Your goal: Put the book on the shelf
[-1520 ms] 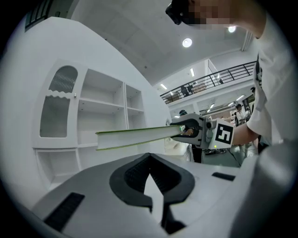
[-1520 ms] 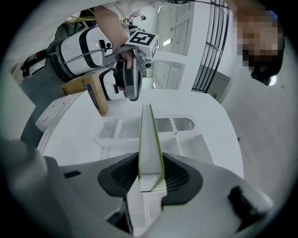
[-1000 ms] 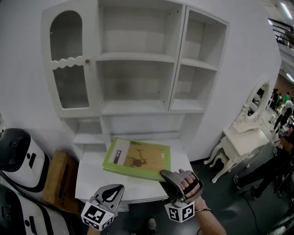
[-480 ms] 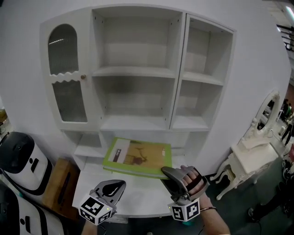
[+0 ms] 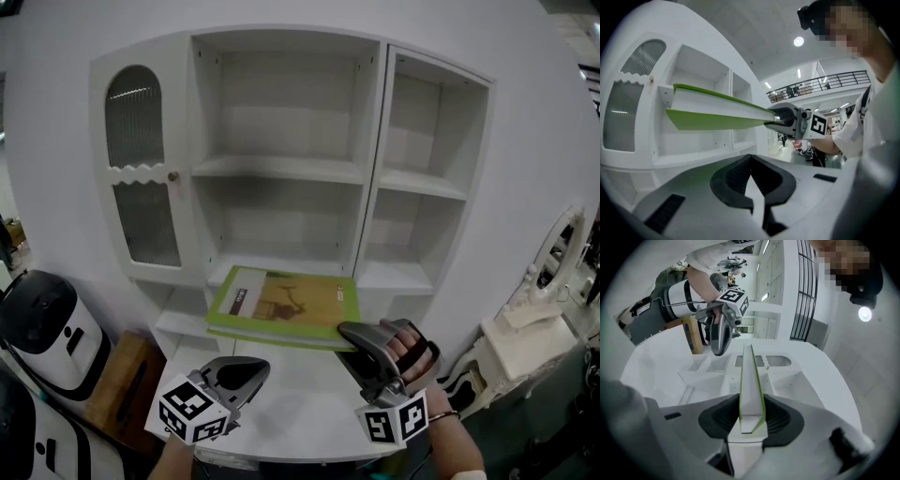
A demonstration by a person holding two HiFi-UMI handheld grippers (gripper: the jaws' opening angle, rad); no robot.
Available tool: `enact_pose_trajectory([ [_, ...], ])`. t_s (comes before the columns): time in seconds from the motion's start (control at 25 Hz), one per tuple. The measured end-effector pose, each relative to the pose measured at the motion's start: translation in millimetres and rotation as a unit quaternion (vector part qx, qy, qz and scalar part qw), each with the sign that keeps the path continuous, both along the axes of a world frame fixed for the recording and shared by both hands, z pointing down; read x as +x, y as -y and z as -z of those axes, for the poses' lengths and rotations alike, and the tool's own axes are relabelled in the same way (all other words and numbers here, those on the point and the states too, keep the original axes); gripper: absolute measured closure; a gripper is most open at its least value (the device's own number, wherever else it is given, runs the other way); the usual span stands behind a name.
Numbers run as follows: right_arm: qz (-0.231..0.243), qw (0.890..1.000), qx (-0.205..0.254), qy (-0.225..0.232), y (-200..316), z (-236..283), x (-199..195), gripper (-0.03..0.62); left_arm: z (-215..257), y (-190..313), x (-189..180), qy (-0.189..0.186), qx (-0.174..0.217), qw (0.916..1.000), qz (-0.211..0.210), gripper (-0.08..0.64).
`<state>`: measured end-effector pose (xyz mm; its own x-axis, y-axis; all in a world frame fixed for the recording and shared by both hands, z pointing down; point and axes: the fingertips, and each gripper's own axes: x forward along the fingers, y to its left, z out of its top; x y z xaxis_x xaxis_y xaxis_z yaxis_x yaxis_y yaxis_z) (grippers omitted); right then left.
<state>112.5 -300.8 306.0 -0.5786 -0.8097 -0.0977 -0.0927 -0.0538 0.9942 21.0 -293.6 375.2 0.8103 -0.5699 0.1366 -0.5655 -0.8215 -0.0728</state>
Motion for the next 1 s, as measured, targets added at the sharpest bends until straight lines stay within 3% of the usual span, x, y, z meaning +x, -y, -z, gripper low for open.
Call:
enact_pose_trajectory([
  [0.16, -0.008, 1.0, 0.002, -0.009, 8, 15, -6, 0.44, 20, 6, 3, -0.015, -0.008, 0.9991, -0.038, 0.552],
  [1.0, -0.032, 0.999, 0.034, -0.009, 32, 103, -43, 0.44, 96, 34, -20, -0.018, -0.013, 0.9946, -0.101, 0.552],
])
